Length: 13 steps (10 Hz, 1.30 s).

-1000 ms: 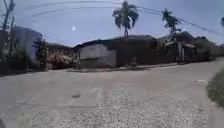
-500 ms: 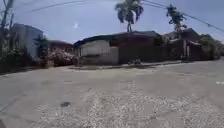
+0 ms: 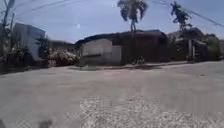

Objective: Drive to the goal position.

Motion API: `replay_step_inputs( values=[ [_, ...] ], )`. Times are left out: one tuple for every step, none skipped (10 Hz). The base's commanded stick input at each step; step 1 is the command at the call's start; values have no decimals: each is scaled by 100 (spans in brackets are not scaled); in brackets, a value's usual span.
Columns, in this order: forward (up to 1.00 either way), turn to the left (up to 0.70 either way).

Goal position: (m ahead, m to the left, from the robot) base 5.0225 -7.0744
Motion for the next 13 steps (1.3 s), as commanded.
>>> replay_step_inputs(
  values=[
    [100, -8],
    [100, -9],
    [100, -9],
    [100, -10],
    [100, -15],
    [100, -27],
    [100, -39],
    [100, -39],
    [100, -39],
    [100, -39],
    [100, -39],
    [100, -39],
    [100, -39]
  ],
)
